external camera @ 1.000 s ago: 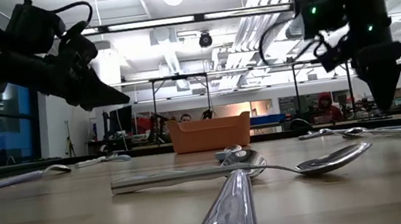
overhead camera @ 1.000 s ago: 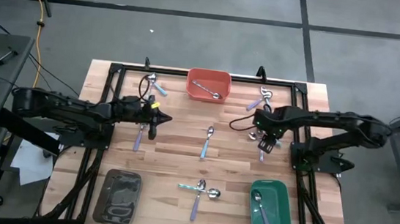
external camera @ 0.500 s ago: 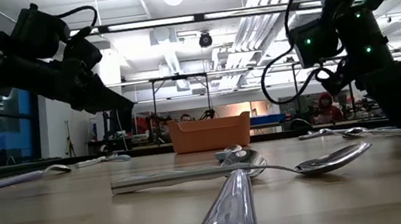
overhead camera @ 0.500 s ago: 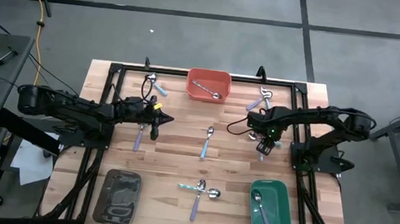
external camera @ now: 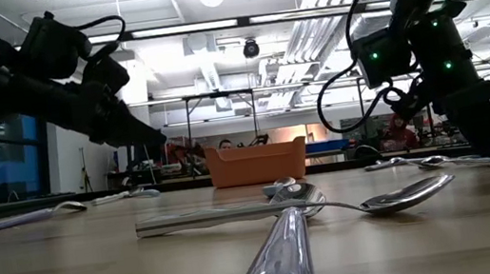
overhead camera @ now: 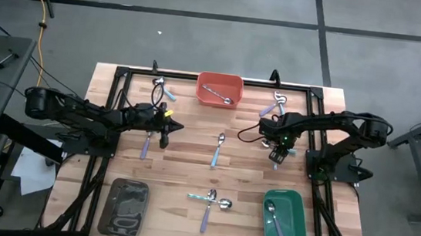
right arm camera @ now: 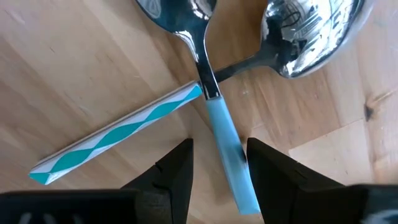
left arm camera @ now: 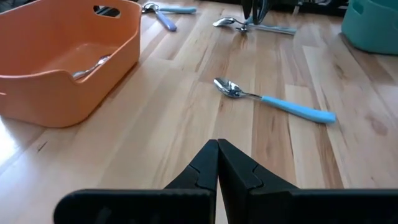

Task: Sort silverware by color (type)
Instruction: Put the right blue spoon into the black bin

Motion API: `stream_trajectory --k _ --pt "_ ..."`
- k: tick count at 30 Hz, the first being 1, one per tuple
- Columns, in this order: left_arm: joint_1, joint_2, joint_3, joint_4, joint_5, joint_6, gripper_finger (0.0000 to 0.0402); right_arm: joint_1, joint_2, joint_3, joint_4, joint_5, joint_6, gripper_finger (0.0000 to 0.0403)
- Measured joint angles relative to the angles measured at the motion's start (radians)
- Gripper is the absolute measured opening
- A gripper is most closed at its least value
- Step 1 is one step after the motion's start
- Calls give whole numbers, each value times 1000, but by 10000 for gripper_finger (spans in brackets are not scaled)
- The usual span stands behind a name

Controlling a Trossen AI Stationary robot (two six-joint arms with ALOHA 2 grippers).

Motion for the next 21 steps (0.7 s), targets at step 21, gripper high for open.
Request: stream_trajectory --k 21 --pt "0 0 0 37 26 25 0 -70 -1 0 0 0 0 29"
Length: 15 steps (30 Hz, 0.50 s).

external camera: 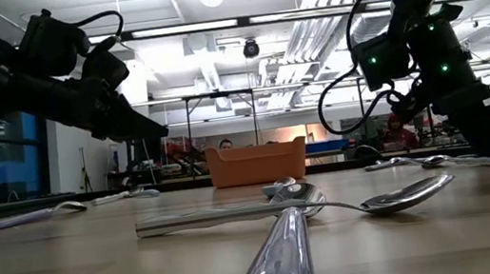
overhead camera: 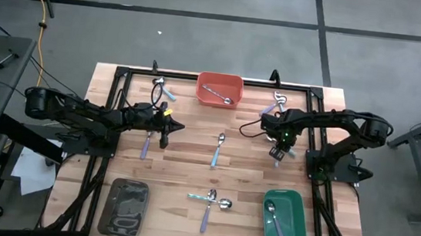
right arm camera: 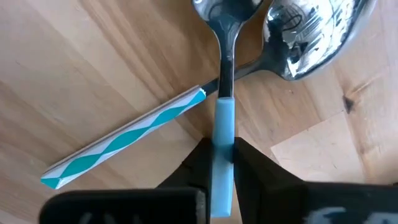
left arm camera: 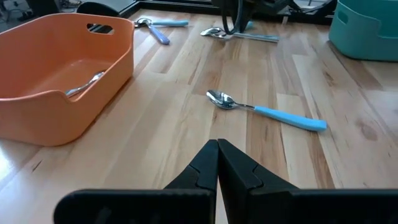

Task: Sort silverware by color (type)
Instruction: Put the right blue spoon into the black bin

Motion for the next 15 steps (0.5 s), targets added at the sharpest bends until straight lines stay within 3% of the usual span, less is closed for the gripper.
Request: stream_trajectory --k 9,15 --pt "0 0 0 3 2 -11 0 0 -1 0 98 0 -8 111" --pt "0 0 0 6 2 -8 0 -13 -2 0 116 1 -24 75"
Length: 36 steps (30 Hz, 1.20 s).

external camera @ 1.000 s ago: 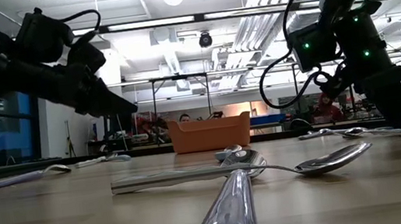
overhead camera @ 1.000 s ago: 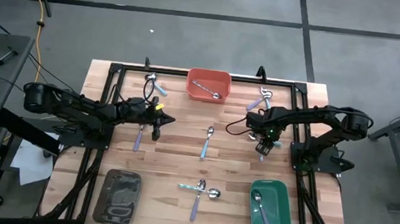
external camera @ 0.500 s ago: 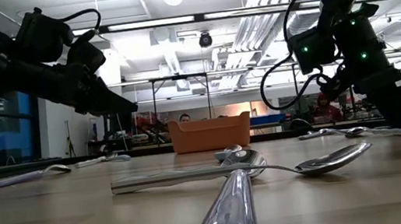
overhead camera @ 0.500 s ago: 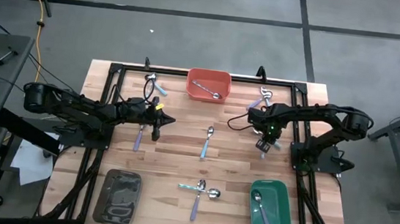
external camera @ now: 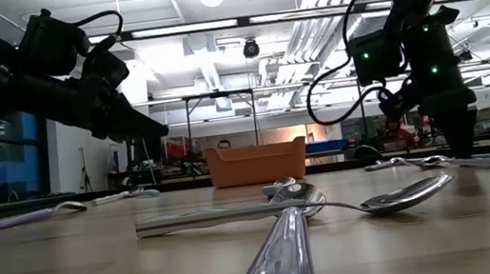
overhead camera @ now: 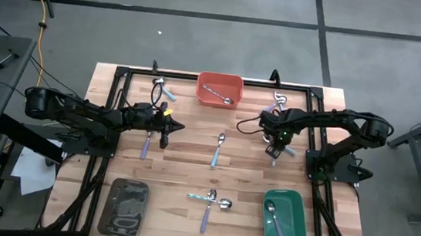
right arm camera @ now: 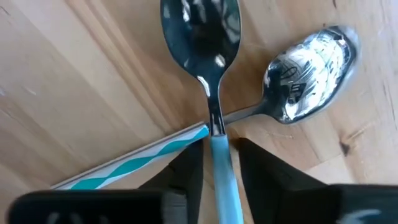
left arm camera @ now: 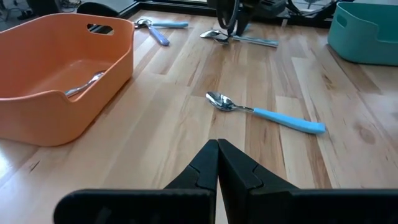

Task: Sort silverware by color (type)
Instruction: Put the right blue spoon into the black bin

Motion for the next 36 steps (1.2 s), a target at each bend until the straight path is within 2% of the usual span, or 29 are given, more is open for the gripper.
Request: stream_trajectory --k 5,12,17,21,24,28,36 --pt "-9 0 0 0 0 5 0 1 -1 2 5 6 10 11" --pt "-38 0 0 41 0 6 0 6 -33 6 9 27 20 12" --pt "-38 0 0 88 0 -48 3 39 -127 51 -51 77 23 5" --pt "-38 0 0 111 -1 -54 18 79 -236 69 -28 99 43 4" --pt "-40 0 0 137 -1 -47 35 119 -321 43 123 97 35 3" --pt "-47 0 0 210 -1 -69 58 175 -393 -39 443 96 -19 2" --pt "-77 0 42 262 1 -77 95 254 -383 -219 1169 89 -153 1"
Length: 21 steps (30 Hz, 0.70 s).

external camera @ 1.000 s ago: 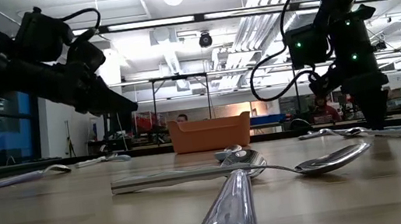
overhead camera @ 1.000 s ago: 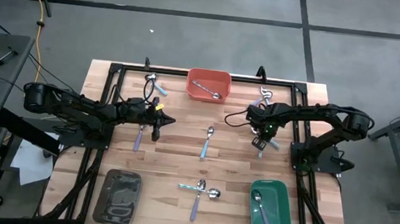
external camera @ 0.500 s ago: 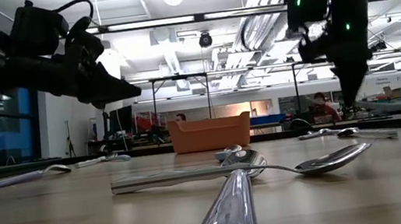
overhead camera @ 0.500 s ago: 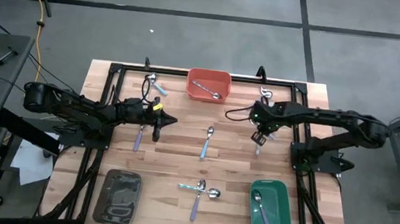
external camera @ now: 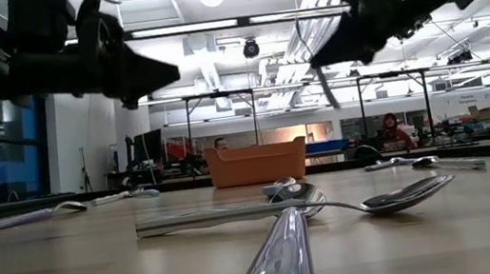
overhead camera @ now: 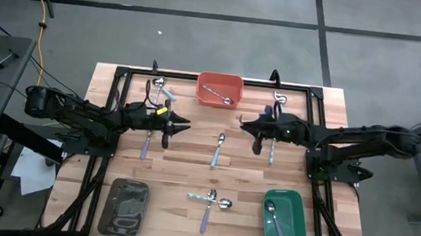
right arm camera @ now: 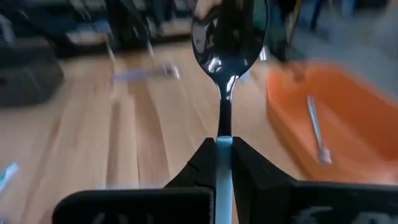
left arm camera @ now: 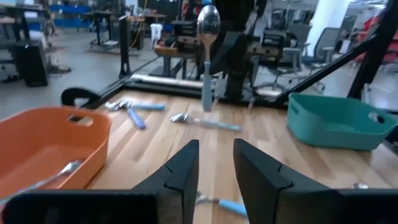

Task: Sort silverware by color (type)
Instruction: Put the right blue spoon into the black bin

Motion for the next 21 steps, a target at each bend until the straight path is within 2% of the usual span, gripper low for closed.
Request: stream_trajectory --k 3,9,16,18,21 --pt "-22 0 33 -3 0 14 108 12 35 -32 192 0 -50 1" --pt "-48 0 92 -9 2 19 135 35 123 -35 405 -1 -93 1" --pt "-69 0 115 -44 33 46 167 83 198 -35 630 -49 -100 1" --pt "-82 0 119 -44 70 70 169 101 217 -35 677 -49 -90 1" --pt "-109 0 129 -47 71 75 170 128 243 -35 736 -51 -84 1"
